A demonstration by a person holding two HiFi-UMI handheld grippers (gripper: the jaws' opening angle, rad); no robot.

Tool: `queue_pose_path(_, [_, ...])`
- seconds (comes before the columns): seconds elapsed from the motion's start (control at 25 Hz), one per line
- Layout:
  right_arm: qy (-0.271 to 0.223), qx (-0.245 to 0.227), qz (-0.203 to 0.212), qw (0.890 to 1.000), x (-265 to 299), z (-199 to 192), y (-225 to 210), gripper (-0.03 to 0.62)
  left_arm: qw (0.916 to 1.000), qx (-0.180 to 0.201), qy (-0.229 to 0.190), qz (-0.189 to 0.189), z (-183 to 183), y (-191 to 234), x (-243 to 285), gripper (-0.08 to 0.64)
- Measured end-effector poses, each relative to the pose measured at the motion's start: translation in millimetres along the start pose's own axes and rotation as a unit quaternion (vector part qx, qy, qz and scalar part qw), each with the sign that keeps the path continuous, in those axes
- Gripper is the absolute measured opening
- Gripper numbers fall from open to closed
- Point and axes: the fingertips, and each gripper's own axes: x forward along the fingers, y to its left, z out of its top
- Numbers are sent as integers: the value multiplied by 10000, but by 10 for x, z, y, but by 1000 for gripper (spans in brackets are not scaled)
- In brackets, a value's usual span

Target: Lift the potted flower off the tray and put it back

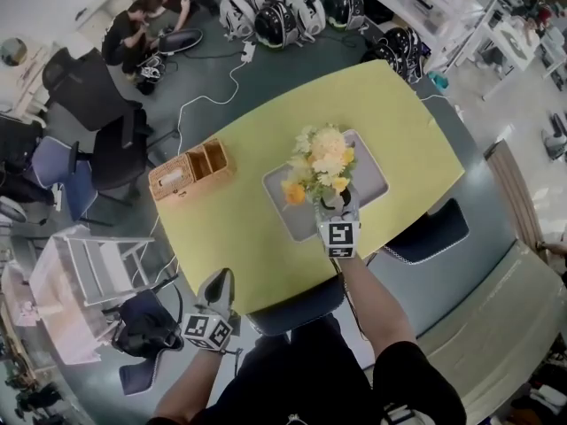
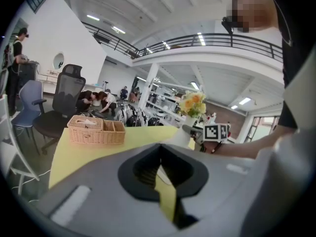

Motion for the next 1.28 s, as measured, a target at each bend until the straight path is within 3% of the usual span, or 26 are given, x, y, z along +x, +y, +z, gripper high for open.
queue_pose_path(0.6, [-376,151,266,9988,-1375,1330,983,267,9970,168,-705,-288,598,60,-1203,8])
queue_pose_path(0.92, [-543,108,577,9968,-2204,1789,1818,267,9915,583,-1059,-484,761,-10,-1895,8])
queue_pose_path(1.28, [-702,154,832,9939,-3047,2025,2663,267,9894,456,-1254,-574,729,146,-2561,8])
